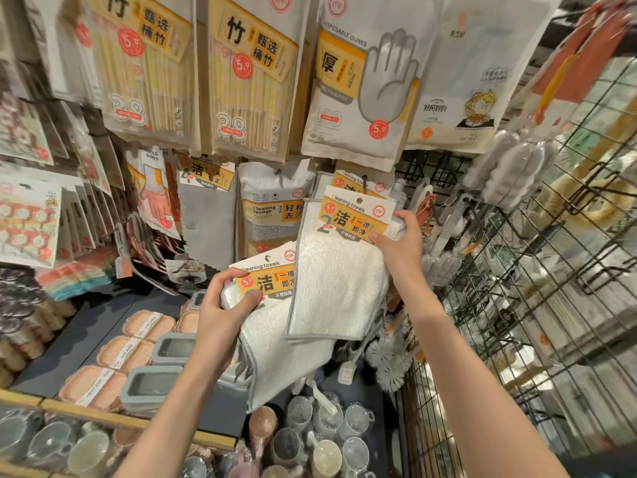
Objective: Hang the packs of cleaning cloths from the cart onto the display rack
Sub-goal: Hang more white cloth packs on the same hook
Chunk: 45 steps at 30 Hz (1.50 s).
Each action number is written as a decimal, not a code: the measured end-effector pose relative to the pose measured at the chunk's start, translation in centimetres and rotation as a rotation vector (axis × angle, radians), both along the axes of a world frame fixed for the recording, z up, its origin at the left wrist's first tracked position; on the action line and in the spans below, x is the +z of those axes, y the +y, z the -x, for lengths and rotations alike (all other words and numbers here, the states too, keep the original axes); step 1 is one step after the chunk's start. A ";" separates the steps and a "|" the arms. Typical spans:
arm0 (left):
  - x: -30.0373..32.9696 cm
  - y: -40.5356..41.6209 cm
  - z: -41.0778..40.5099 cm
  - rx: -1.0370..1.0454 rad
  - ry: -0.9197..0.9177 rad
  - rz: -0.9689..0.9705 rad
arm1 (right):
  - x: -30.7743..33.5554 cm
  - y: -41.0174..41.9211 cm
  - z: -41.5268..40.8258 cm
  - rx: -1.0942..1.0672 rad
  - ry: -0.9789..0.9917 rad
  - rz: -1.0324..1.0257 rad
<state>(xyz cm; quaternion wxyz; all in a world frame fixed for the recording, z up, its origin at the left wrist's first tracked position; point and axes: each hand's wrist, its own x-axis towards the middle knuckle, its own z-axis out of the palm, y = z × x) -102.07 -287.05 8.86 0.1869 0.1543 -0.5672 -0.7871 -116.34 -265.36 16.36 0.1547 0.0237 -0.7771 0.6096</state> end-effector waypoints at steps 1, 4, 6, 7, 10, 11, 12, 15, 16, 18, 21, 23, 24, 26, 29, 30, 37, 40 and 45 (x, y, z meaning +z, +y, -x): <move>0.0 0.0 0.1 -0.001 -0.002 0.001 | 0.0 0.0 0.2 -0.009 0.005 -0.002; -0.1 0.1 0.5 -0.014 -0.003 -0.005 | -0.1 0.2 0.9 -0.036 0.005 -0.009; -0.2 0.1 0.7 -0.021 -0.004 -0.014 | -0.3 0.3 1.4 -0.057 0.007 -0.021; -0.2 0.1 0.8 -0.019 -0.004 -0.016 | -0.3 0.3 1.6 -0.063 0.009 -0.025; -0.1 0.1 1.1 -0.013 -0.007 -0.016 | -0.1 0.2 2.0 -0.076 0.005 -0.037; 0.0 0.1 1.2 -0.011 -0.004 -0.021 | 0.1 0.1 2.1 -0.080 0.003 -0.037; 0.0 0.1 1.2 -0.011 0.000 -0.023 | 0.2 0.1 2.2 -0.080 0.003 -0.030; -0.1 0.0 1.4 -0.015 0.004 -0.021 | 0.3 0.2 2.5 -0.093 0.025 -0.016; -0.1 0.0 1.4 -0.017 0.007 -0.020 | 0.3 0.2 2.6 -0.093 0.037 -0.027; -0.1 0.1 1.5 -0.017 0.015 -0.014 | 0.2 0.2 2.9 -0.070 0.058 -0.068; -0.2 0.1 1.6 -0.010 0.024 -0.011 | -0.2 0.0 4.0 -0.014 0.058 -0.134; -0.3 0.1 1.8 -0.010 0.025 -0.015 | -0.4 0.0 4.8 -0.007 0.054 -0.163; -0.3 0.1 1.8 -0.012 0.023 -0.015 | -0.4 0.0 5.1 -0.008 0.053 -0.172; -0.2 0.2 1.9 -0.010 0.024 -0.017 | -0.3 0.1 5.6 -0.011 0.061 -0.201; -0.3 0.1 2.0 -0.005 0.023 -0.029 | 0.0 0.3 6.3 -0.007 0.066 -0.235; -0.3 0.0 2.0 -0.006 0.023 -0.034 | 0.2 0.3 6.5 -0.001 0.063 -0.248; -0.2 -0.5 1.9 0.009 0.020 -0.025 | 0.9 0.7 7.6 0.033 0.014 -0.319; -0.5 -1.0 1.8 0.036 0.022 -0.001 | 1.2 0.7 7.7 0.042 0.013 -0.334; -0.7 -1.3 1.7 0.043 0.038 0.011 | 1.1 0.6 7.3 0.056 -0.026 -0.372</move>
